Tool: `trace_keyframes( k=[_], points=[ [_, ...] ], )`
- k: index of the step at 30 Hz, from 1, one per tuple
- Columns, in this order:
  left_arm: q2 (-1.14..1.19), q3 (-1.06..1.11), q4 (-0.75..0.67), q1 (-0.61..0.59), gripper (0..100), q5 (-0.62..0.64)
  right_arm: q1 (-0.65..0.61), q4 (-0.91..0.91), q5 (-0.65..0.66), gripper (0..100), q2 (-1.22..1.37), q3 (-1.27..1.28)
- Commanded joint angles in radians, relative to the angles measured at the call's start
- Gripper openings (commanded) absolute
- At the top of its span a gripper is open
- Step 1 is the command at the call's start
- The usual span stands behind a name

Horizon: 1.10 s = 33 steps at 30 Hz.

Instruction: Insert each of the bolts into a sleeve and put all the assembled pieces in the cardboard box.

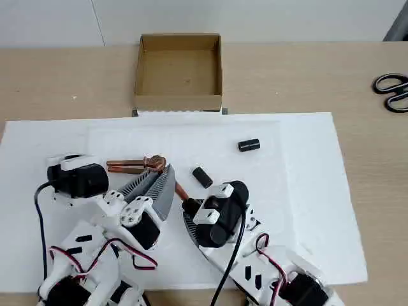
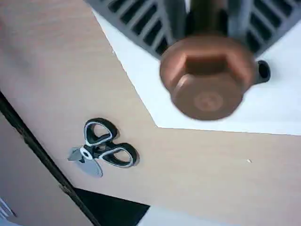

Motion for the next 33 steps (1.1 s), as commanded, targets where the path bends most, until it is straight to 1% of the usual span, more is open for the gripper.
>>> trace_keyframes(
  k=[1, 3, 11, 14, 17, 20, 26, 29, 33],
  points=[
    [-0.009, -0.036, 0.021, 0.054, 0, -0.006, -0.001, -0.025, -0.002, 0.2, -0.007, -0.009],
    [-0.009, -0.031, 0.031, 0.075, 0, -0.008, -0.001, -0.025, -0.002, 0.2, -0.007, -0.009],
    [-0.009, -0.031, 0.031, 0.075, 0, -0.011, -0.001, -0.025, -0.002, 0.2, -0.007, -0.011],
    [-0.009, -0.031, 0.025, 0.037, 0, -0.012, -0.001, -0.025, -0.002, 0.2, -0.007, -0.011],
    [-0.009, -0.033, 0.023, -0.006, 0, -0.058, -0.001, -0.025, -0.002, 0.2, -0.007, -0.011],
    [-0.009, -0.036, 0.023, -0.025, 0, -0.071, -0.001, -0.025, -0.002, 0.2, -0.007, -0.011],
    [-0.009, -0.035, 0.023, -0.02, 0, -0.068, -0.001, -0.025, -0.002, 0.2, -0.007, -0.009],
    [-0.009, -0.033, 0.025, -0.02, 0, -0.04, -0.001, -0.025, -0.002, 0.2, -0.007, -0.009],
    [-0.009, -0.03, 0.025, 0.015, 0, -0.035, -0.001, -0.025, -0.002, 0.2, -0.007, -0.009]
  ],
)
